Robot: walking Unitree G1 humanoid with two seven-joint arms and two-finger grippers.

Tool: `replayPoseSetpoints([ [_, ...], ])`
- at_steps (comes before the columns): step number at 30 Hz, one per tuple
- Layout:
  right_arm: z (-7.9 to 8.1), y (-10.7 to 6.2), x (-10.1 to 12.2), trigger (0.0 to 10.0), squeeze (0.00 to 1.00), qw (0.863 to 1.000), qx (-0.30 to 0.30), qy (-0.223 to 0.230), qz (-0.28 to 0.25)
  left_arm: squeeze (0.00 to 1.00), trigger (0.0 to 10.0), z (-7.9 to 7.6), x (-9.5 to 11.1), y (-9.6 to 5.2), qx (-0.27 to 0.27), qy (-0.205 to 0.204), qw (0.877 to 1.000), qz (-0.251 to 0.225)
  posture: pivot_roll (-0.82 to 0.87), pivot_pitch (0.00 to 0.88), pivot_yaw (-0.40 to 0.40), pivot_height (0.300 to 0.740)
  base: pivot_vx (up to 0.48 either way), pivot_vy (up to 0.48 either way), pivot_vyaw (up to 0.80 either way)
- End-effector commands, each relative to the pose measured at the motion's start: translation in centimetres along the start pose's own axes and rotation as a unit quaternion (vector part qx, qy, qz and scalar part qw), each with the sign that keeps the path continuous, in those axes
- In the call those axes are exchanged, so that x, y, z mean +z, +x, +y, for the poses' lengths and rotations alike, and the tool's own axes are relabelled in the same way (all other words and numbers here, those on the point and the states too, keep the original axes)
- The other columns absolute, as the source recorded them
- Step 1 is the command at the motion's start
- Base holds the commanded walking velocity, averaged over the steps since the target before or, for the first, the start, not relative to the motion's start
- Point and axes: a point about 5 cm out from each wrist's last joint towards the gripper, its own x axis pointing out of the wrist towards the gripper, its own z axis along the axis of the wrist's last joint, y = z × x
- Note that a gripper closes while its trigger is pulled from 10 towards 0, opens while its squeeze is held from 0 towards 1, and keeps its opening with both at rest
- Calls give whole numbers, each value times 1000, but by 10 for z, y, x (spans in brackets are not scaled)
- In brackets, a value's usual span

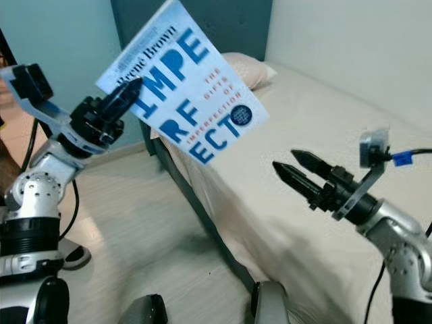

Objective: Clean up the room

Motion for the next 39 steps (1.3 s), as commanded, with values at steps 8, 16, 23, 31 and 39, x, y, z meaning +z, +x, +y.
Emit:
replayPoseSetpoints([
  [8, 34, 34, -42, 10000, 976, 991, 60, 120, -29, 0, 0, -6, -2, 8, -17, -9, 999, -27, -46, 12, -15, 530, 0, 0, 0],
  [16, 31, 53, -37, 10000, 0, 982, 44, 162, -84, 0, 0, -14, -11, 7, -35, -29, 999, -22, -42, 4, -14, 530, 0, 0, 0],
  [23, 23, 59, -31, 10000, 0, 976, 16, 180, -118, 0, 0, -27, -21, 1, -76, -56, 996, -3, -42, 1, -27, 530, 0, 0, 0],
  [31, 24, 61, -28, 10000, 0, 974, 25, 189, -125, 0, 0, -34, -23, -4, -102, -72, 992, 6, -40, 1, -28, 530, 0, 0, 0],
  [39, 35, 61, -31, 10000, 0, 970, 71, 203, -114, 0, 0, -39, -26, -7, -119, -83, 989, 16, -41, 2, -28, 530, 0, 0, 0],
])
